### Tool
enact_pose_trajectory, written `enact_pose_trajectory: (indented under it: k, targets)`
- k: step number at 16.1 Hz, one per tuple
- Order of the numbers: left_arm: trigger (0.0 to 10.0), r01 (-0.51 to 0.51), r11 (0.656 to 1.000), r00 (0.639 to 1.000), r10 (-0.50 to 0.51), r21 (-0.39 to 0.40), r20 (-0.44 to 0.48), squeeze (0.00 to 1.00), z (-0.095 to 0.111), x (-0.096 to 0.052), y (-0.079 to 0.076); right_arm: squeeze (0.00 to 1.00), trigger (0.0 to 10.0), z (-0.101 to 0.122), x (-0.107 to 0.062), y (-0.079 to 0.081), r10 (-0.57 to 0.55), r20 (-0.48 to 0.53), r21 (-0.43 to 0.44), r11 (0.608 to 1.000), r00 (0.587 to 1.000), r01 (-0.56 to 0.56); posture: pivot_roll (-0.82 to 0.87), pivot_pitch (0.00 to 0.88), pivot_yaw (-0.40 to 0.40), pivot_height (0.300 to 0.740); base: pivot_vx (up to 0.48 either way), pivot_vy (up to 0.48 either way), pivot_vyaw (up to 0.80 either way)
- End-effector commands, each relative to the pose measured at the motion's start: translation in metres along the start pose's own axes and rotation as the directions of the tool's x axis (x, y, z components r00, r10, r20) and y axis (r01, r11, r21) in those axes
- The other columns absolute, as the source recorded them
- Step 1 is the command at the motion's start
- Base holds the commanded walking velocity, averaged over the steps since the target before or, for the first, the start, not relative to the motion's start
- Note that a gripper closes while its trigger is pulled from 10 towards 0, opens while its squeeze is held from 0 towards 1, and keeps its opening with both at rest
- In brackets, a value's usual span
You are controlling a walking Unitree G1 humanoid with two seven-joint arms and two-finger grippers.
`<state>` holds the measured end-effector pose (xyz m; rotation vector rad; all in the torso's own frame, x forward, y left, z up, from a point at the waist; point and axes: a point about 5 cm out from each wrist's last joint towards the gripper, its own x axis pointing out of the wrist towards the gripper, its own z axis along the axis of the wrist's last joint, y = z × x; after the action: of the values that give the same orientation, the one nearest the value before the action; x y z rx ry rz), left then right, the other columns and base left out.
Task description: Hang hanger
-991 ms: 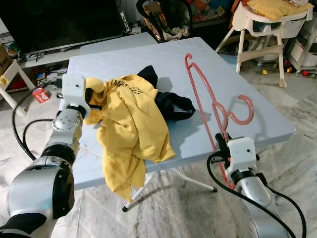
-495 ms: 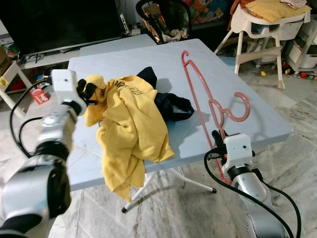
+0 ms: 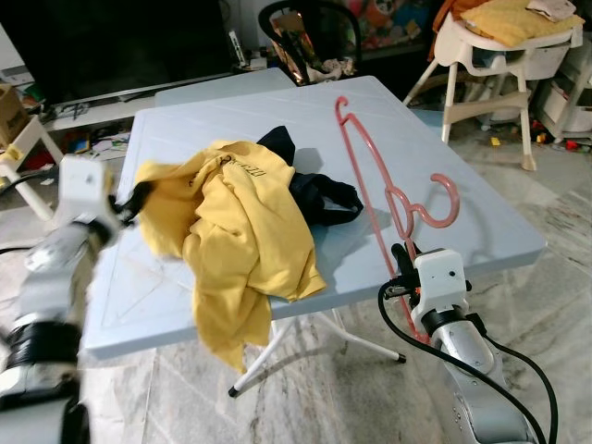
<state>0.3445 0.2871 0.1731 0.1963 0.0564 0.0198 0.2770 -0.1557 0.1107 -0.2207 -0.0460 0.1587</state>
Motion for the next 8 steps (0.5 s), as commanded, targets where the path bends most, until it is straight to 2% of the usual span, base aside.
enact_pose_trajectory:
  k: [1,2,3,6,7,8]
  targets:
    - [10.0,-0.048,0.999,0.999,0.049,0.002,-0.014,1.0,0.0,-0.006,0.012,0.0,10.0,-0.007,0.002,0.008,0.033,-0.033,0.018,0.999,0.999,-0.032,-0.05,0.024,0.077,0.74,0.0,0.0,0.0]
    - [10.0,-0.014,1.0,0.997,0.014,0.0,-0.076,1.0,-0.008,-0.014,0.01,0.0,10.0,-0.006,0.005,0.01,0.039,-0.026,0.02,0.999,0.999,-0.039,-0.04,0.022,0.075,0.74,0.0,0.0,0.0]
    - [10.0,0.043,0.998,0.993,-0.037,0.045,-0.116,1.0,-0.013,-0.018,0.006,0.0,10.0,-0.005,0.006,0.012,0.044,-0.023,0.022,0.999,0.999,-0.043,-0.03,0.02,0.073,0.74,0.0,0.0,0.0]
    - [10.0,0.121,0.991,0.977,-0.109,0.056,-0.182,1.0,-0.019,-0.033,-0.004,0.0,10.0,-0.005,0.008,0.013,0.048,-0.017,0.023,0.999,0.999,-0.048,-0.03,0.017,0.072,0.74,0.0,0.0,0.0]
    - [10.0,0.138,0.99,0.986,-0.137,0.0,-0.093,1.0,-0.004,-0.032,-0.011,0.0,10.0,-0.006,0.009,0.013,0.047,-0.016,0.022,0.999,0.999,-0.047,-0.03,0.016,0.072,0.74,0.0,0.0,0.0]
    - [10.0,0.177,0.979,0.984,-0.177,-0.1,0.009,1.0,0.016,-0.032,-0.023,0.0,10.0,-0.006,0.009,0.012,0.045,-0.016,0.021,0.999,0.999,-0.045,-0.03,0.015,0.07,0.74,0.0,0.0,0.0]
